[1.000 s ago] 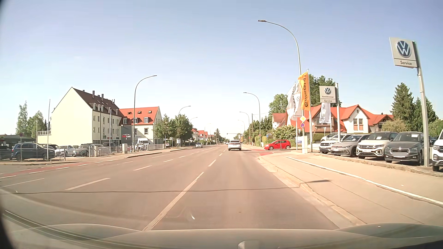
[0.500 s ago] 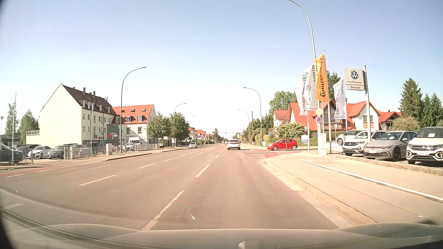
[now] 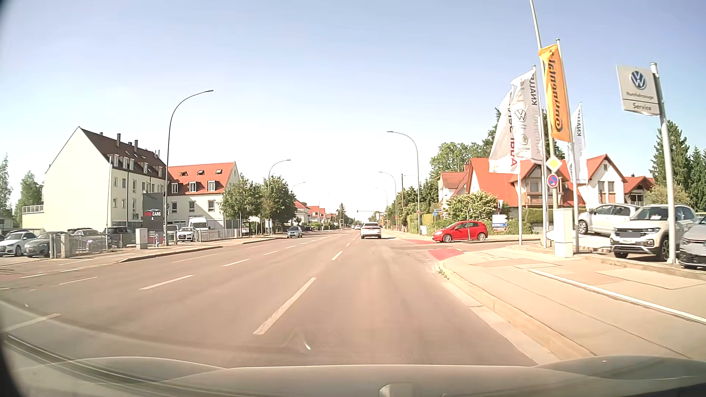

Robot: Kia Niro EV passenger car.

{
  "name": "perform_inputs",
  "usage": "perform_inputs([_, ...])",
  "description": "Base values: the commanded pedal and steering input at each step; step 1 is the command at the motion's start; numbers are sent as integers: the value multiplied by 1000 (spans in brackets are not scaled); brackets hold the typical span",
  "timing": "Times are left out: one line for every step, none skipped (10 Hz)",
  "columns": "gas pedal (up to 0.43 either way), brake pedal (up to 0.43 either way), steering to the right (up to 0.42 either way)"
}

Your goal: Follow the waypoints while adhering to traffic rules and regulations

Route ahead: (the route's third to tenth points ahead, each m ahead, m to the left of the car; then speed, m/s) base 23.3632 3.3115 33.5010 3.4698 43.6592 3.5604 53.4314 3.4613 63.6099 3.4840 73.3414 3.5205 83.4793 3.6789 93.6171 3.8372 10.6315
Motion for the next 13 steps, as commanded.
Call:
perform_inputs([169,0,-1])
perform_inputs([169,0,-2])
perform_inputs([169,0,-3])
perform_inputs([169,0,-4])
perform_inputs([157,0,-6])
perform_inputs([157,0,-6])
perform_inputs([157,0,-6])
perform_inputs([157,0,-6])
perform_inputs([157,0,-6])
perform_inputs([150,0,-6])
perform_inputs([150,0,-6])
perform_inputs([150,0,-6])
perform_inputs([150,0,-6])
